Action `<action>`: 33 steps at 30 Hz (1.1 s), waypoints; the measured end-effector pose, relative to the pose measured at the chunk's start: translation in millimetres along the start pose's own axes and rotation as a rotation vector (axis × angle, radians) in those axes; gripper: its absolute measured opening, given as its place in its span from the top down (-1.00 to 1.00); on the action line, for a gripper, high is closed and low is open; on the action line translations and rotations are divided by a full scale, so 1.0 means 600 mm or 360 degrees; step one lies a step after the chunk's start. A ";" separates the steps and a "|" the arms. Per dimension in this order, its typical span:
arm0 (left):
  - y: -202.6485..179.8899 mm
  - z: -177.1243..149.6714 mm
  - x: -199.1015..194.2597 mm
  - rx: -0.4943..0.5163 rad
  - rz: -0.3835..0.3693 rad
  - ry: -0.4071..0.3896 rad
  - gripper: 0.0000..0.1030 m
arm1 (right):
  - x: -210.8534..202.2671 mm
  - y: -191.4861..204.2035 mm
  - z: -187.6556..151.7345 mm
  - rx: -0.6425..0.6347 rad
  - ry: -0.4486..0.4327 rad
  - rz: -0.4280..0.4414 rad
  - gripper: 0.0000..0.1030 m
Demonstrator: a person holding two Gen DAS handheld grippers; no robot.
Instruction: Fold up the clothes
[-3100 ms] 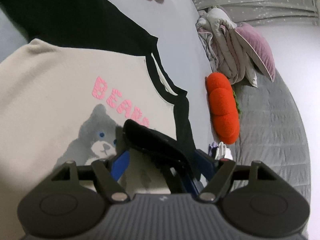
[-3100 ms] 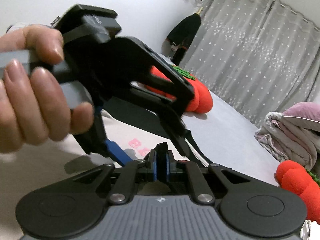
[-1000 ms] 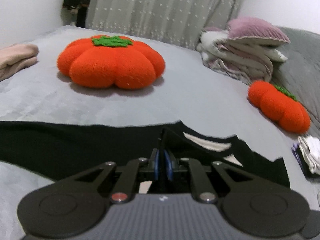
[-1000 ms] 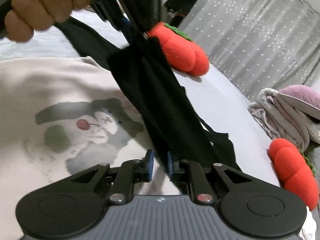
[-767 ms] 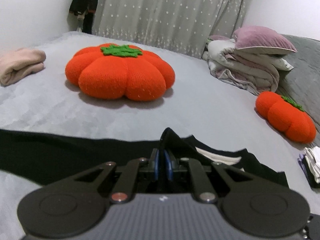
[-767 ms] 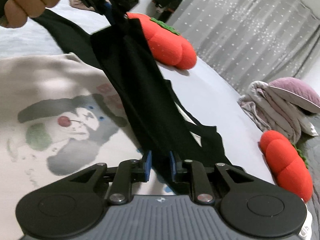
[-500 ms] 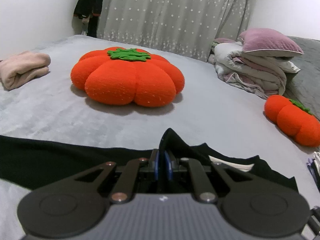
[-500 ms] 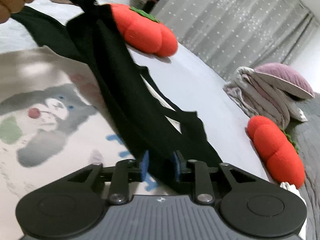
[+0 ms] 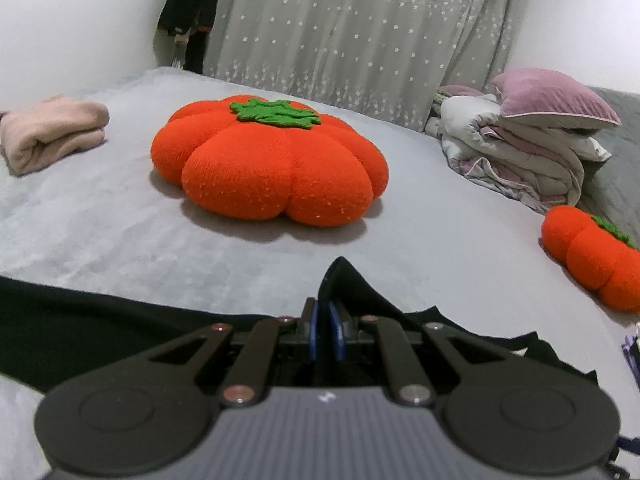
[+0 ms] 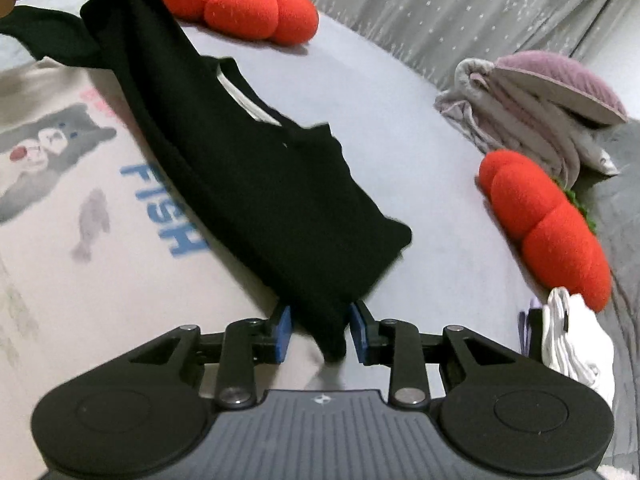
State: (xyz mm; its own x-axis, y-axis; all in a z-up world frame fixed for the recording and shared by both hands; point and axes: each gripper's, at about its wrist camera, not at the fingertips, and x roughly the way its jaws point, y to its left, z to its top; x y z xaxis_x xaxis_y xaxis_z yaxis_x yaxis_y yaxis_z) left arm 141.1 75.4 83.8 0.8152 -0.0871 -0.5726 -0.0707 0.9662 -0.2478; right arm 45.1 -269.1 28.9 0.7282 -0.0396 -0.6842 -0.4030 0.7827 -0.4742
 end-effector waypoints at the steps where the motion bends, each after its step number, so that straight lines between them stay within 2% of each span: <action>1: 0.002 0.001 0.002 -0.0011 -0.0003 0.0005 0.84 | -0.003 -0.004 -0.004 0.0002 -0.0001 0.0033 0.44; 4: 0.003 0.001 0.005 -0.0008 -0.0002 0.0009 0.84 | -0.009 -0.007 -0.009 -0.0020 -0.0009 0.0081 0.51; 10: 0.004 0.001 0.006 -0.0011 -0.0003 0.0007 0.84 | -0.015 0.006 -0.016 -0.0143 -0.0056 0.0044 0.51; 11: 0.006 0.002 0.007 -0.0017 0.0002 0.0008 0.84 | -0.016 0.009 -0.017 -0.0172 -0.0072 0.0033 0.56; 12: 0.007 0.002 0.008 -0.0026 0.0007 0.0009 0.84 | -0.017 0.011 -0.018 -0.0197 -0.0086 0.0023 0.74; 15: 0.017 0.004 0.011 -0.0072 0.0007 0.0014 0.84 | -0.020 0.015 -0.019 -0.0249 -0.0115 -0.0008 0.81; 22: 0.030 -0.004 0.029 -0.0095 0.0053 0.0063 0.84 | -0.005 0.044 -0.032 -0.0450 -0.0030 -0.0108 0.81; 28: 0.049 -0.009 0.036 -0.0161 0.0061 0.0101 0.84 | -0.005 0.017 -0.028 -0.0278 0.0013 -0.0036 0.81; 33: 0.043 -0.011 0.031 -0.0121 0.0058 0.0090 0.84 | -0.013 0.015 -0.032 -0.0286 0.0002 0.0031 0.70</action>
State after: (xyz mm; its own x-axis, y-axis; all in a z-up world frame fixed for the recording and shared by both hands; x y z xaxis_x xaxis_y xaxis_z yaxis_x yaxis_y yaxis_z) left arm 150.6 96.8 61.4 0.7778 -0.0676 -0.6248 -0.1450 0.9481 -0.2831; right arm 25.1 -273.3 19.4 0.7186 -0.0262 -0.6949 -0.5098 0.6597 -0.5522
